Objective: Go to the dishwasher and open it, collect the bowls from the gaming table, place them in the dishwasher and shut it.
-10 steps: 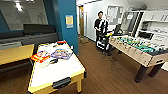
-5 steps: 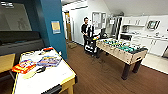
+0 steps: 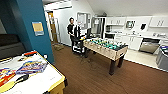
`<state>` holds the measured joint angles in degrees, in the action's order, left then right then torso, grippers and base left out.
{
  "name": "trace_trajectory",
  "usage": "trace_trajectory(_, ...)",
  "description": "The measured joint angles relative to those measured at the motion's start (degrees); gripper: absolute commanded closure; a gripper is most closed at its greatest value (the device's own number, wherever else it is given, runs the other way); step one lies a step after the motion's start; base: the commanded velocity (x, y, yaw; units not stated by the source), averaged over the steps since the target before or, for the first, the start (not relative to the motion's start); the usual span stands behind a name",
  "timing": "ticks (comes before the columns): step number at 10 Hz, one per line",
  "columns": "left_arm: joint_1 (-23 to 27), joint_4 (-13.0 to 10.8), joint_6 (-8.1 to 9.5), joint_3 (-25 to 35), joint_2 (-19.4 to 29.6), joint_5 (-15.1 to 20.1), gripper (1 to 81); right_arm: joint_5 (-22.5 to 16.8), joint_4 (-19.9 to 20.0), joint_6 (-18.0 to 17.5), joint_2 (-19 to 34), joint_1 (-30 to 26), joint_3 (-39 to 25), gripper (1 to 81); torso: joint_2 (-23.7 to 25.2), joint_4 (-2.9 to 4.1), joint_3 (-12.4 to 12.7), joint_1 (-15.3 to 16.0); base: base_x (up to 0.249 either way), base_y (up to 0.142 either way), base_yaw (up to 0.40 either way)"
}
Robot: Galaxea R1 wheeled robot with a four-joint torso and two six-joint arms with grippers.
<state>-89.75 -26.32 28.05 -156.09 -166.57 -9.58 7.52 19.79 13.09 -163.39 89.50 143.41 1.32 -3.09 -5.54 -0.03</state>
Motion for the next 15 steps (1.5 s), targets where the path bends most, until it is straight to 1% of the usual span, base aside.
trace_trajectory(4, 0.0, 0.0, 0.02, 0.0, -0.1, 0.2, 81.1, 0.2, 0.0, -0.3, -1.0, 0.0, 1.6, 81.1, 0.0, 0.00, 0.0, 0.0, 0.000, 0.000, -0.385)
trace_trajectory(7, 0.0, 0.0, 0.02, 0.0, -0.4, 0.2, 81.1, 0.4, 0.0, -0.3, -2.0, 0.2, 4.5, 81.1, 0.0, 0.00, 0.0, 0.0, 0.000, 0.000, -0.385)
trace_trajectory(15, 0.0, 0.0, 0.02, -0.1, -0.2, 0.2, 81.1, 0.3, -0.1, -0.3, -2.9, 0.2, 5.2, 81.1, 0.0, 0.00, 0.0, 0.0, 0.000, 0.000, -0.381)
